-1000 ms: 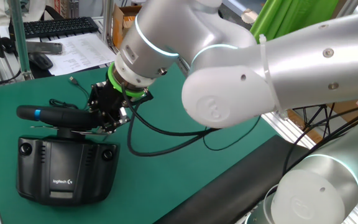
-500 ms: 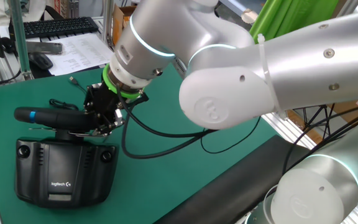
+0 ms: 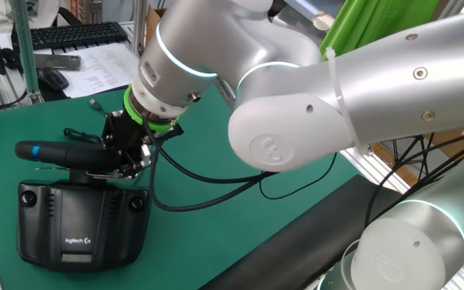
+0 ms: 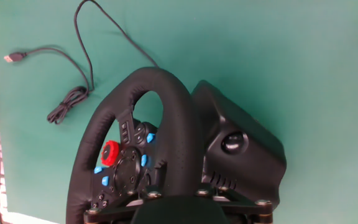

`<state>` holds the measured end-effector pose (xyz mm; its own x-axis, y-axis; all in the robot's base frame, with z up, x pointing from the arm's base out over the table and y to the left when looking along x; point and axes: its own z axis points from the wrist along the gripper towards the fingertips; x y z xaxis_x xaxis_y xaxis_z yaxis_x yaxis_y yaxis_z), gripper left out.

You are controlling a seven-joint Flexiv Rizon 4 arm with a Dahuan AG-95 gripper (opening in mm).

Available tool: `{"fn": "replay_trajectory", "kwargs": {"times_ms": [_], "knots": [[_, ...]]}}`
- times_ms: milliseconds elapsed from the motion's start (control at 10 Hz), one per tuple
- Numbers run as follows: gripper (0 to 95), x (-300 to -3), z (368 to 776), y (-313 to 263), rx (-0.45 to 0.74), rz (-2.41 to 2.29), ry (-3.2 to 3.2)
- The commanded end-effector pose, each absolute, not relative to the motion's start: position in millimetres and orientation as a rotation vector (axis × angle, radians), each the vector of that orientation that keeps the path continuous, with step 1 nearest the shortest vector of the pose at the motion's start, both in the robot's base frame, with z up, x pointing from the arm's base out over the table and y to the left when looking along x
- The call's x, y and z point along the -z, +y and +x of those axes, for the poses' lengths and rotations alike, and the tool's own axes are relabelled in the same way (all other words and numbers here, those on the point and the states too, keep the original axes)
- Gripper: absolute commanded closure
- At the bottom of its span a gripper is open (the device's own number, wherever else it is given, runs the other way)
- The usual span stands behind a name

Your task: Rotate the steering wheel 90 degrees clockwise

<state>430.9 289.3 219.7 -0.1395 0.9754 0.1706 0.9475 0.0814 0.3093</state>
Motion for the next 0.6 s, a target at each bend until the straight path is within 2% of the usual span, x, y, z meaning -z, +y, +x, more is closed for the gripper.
{"fn": "replay_trajectory", "kwargs": {"times_ms": [100, 600], "knots": [[95.0, -219, 429, 293, -0.536, 2.011, 2.249], [95.0, -216, 425, 310, -0.531, 2.030, 2.232]]}}
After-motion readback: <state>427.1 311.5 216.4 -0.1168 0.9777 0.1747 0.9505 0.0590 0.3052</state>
